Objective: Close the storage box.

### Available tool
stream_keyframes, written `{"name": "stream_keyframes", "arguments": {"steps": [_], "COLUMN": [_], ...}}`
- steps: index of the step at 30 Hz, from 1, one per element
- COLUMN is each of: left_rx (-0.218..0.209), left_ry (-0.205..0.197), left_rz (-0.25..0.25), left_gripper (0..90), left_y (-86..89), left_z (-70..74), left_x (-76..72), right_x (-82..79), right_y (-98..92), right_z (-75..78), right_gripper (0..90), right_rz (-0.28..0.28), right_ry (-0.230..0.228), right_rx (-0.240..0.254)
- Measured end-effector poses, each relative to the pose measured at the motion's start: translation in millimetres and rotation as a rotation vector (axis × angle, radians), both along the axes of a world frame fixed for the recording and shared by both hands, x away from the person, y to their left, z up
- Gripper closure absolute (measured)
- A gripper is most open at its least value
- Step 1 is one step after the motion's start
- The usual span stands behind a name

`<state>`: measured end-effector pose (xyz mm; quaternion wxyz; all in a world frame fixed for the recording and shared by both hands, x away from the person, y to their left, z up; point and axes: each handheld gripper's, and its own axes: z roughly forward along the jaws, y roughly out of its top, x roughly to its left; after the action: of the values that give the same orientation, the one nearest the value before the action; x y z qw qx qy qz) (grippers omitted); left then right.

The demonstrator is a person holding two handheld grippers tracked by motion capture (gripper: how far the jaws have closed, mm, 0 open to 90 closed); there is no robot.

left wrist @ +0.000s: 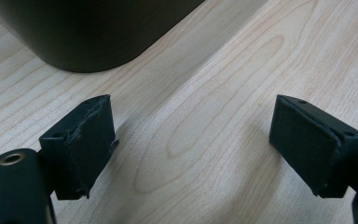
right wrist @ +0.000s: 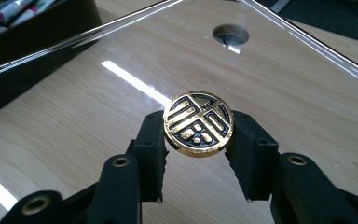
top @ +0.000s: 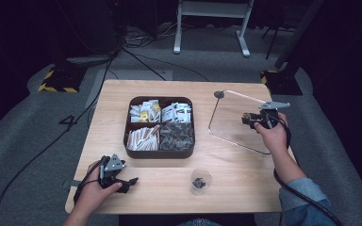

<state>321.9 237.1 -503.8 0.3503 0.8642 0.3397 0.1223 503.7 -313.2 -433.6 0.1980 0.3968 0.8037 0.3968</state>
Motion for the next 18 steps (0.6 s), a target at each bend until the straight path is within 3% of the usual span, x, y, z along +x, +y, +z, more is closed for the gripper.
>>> {"name": "stream_keyframes", "arguments": {"steps": [18], "left_rx": [0.001], "left_ry": [-0.001], "left_rz": [-0.001], "left_gripper": [14.5], "left_y": [-0.1], "left_z": [0.0], "left_x": [-0.1], "right_x": [-13.3], "right_y": [31.8], "right_z": [44.3], "right_gripper": [58.8], "right_rz": [0.102], "right_ry": [-0.077], "right_rx": [0.014]}}
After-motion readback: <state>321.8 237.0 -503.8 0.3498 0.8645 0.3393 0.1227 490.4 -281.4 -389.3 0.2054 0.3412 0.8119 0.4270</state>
